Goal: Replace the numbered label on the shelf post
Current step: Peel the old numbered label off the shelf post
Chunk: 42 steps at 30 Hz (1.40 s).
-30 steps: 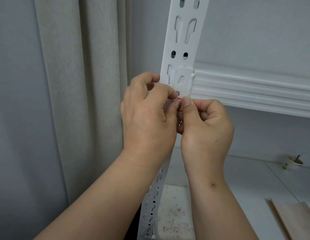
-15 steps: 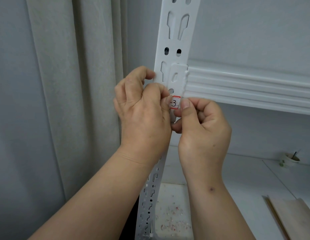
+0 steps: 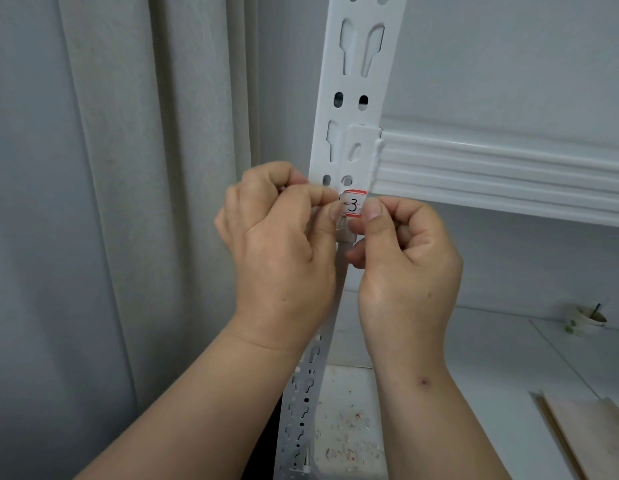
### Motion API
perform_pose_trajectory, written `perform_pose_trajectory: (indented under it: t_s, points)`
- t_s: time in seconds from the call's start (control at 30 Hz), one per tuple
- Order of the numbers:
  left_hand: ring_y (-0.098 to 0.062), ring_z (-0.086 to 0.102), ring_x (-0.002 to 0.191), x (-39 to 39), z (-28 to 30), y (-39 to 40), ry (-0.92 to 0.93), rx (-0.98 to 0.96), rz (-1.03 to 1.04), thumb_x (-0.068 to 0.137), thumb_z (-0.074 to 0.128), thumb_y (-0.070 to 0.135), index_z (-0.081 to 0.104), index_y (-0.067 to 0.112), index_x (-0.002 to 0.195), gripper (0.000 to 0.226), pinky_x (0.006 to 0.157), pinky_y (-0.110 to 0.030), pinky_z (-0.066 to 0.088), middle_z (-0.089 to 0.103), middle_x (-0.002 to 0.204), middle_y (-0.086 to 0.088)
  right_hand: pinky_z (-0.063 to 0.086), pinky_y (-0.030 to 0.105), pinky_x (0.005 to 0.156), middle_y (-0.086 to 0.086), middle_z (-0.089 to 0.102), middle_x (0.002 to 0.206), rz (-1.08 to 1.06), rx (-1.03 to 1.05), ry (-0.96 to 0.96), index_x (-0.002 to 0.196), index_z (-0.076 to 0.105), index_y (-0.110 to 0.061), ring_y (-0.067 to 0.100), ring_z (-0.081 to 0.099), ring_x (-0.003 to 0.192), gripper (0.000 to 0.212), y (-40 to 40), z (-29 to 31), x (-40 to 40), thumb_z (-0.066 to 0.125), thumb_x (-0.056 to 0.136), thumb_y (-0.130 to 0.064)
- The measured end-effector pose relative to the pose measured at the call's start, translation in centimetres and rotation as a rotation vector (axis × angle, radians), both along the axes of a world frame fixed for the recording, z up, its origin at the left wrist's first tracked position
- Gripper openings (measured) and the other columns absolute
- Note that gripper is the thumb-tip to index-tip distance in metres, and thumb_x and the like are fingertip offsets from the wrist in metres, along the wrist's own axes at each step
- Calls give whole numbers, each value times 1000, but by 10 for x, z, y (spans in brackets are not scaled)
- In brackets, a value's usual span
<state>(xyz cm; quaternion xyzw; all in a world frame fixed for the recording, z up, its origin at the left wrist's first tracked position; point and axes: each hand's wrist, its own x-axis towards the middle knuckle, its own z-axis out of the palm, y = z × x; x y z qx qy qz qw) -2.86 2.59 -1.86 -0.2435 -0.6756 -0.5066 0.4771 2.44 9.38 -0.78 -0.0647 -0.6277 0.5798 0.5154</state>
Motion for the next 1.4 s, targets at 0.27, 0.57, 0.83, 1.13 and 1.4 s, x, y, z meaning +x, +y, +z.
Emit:
perform_pose_trajectory:
  t_s: [0.27, 0.57, 0.83, 1.13, 1.4]
  points:
    - [-15, 46, 97, -7, 14, 5, 70, -97, 42, 79, 73, 21, 68, 17, 82, 7, 86, -30, 27, 53, 98, 8, 47, 15, 55, -3, 71, 73, -18, 38, -9, 83, 66, -15, 4, 63, 58, 15, 0, -2, 1, 58, 95, -20]
    - [-17, 36, 99, -7, 18, 7, 55, -144, 67, 80, 67, 19, 64, 15, 79, 5, 78, -23, 17, 57, 106, -3, 50, 22, 55, -2, 71, 71, -33, 71, -28, 83, 65, -17, 10, 63, 57, 14, 2, -3, 1, 58, 94, -19]
    - [-16, 36, 97, -9, 3, 7, 65, -205, 50, 84, 55, 23, 60, 15, 79, 11, 81, -24, 15, 42, 110, 10, 49, 18, 53, -3, 71, 70, -14, 46, -40, 81, 65, -19, 7, 62, 54, 15, 3, -3, 3, 58, 94, -17]
    - [-11, 39, 102, -1, 7, 0, -32, -31, -14, 83, 67, 25, 69, 19, 86, 7, 85, -22, 24, 41, 104, 11, 50, 19, 54, -2, 71, 71, 1, 41, -35, 82, 65, -18, 9, 61, 56, 14, 1, -2, 2, 58, 94, -18]
    - [-16, 44, 97, -7, 17, 5, 90, -133, 61, 79, 72, 20, 68, 17, 79, 5, 83, -27, 23, 58, 98, 1, 55, 26, 55, -3, 71, 73, -12, 52, -55, 81, 64, -20, 14, 62, 56, 14, 4, -2, 5, 58, 94, -19]
